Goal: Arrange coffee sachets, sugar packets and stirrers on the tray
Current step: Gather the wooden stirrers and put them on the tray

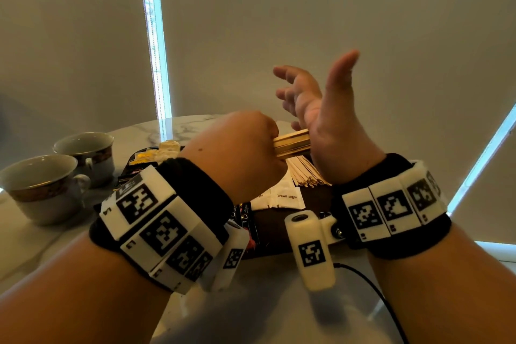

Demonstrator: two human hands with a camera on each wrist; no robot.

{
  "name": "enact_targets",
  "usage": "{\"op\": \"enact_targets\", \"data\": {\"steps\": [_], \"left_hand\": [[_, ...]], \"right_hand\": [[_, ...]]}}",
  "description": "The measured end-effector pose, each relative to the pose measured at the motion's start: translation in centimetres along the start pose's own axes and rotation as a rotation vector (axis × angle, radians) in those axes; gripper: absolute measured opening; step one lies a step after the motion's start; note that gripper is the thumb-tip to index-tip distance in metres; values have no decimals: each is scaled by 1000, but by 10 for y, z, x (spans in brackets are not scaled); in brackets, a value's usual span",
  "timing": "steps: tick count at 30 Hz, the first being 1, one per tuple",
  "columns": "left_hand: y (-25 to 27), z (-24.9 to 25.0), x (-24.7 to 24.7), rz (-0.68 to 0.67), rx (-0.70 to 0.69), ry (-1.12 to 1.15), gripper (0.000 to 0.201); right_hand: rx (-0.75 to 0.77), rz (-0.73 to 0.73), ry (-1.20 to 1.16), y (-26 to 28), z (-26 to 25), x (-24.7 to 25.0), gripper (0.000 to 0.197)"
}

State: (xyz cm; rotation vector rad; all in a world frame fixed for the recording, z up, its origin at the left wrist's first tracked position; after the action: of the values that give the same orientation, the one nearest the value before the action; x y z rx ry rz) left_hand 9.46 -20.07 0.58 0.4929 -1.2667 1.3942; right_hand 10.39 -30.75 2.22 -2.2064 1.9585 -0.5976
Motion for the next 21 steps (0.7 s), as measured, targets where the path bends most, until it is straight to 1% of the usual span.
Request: {"op": "enact_targets", "data": {"steps": [2,3,4,6,7,9,10,12,15,17,19,21], "left_hand": [[0,0,-3,-13,-17,25,5],[-1,-1,-3,-9,-27,65,7],[-2,-2,-2,9,-31,146,10],[-3,-7,3,107,-18,433,17],[-4,-12,7,200,-3,616,20],[-5,-25,12,382,53,958,20],[-6,-31,12,440,69,1085,20],[-7,-38,14,514,85,1246,18],[-10,-41,17,581,70,1355,19],[-10,-36,18,574,59,1399,20],[-10,-29,14,532,45,1369,21],[-7,-22,7,470,26,1241,24]], "right_hand": [[-55,72,-90,-4,3,4,109],[-80,117,-171,-7,6,8,104],[-99,149,-264,-8,10,13,101],[-167,159,-489,-12,21,22,103],[-236,140,-594,-14,27,24,104],[-406,75,-690,-16,41,19,107],[-486,32,-706,-17,47,14,108],[-608,-67,-700,-15,57,2,109],[-690,-155,-665,-13,68,-10,105],[-702,-183,-679,-12,71,-16,103],[-680,-229,-732,-11,69,-22,104],[-622,-270,-797,-9,63,-24,97]]}}
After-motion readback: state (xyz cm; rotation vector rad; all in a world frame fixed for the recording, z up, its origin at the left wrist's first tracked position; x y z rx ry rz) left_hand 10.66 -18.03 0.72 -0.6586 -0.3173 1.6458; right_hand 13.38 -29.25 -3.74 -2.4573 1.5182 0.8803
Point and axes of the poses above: each hand's wrist, its own y-axis away from the middle knuckle, its own x-axis out of the back of the hand, z = x × y, the point moved 3 cm from there along -y, towards the middle knuckle, and after that the axes turned 5 degrees about z, right-handed, at the moved point
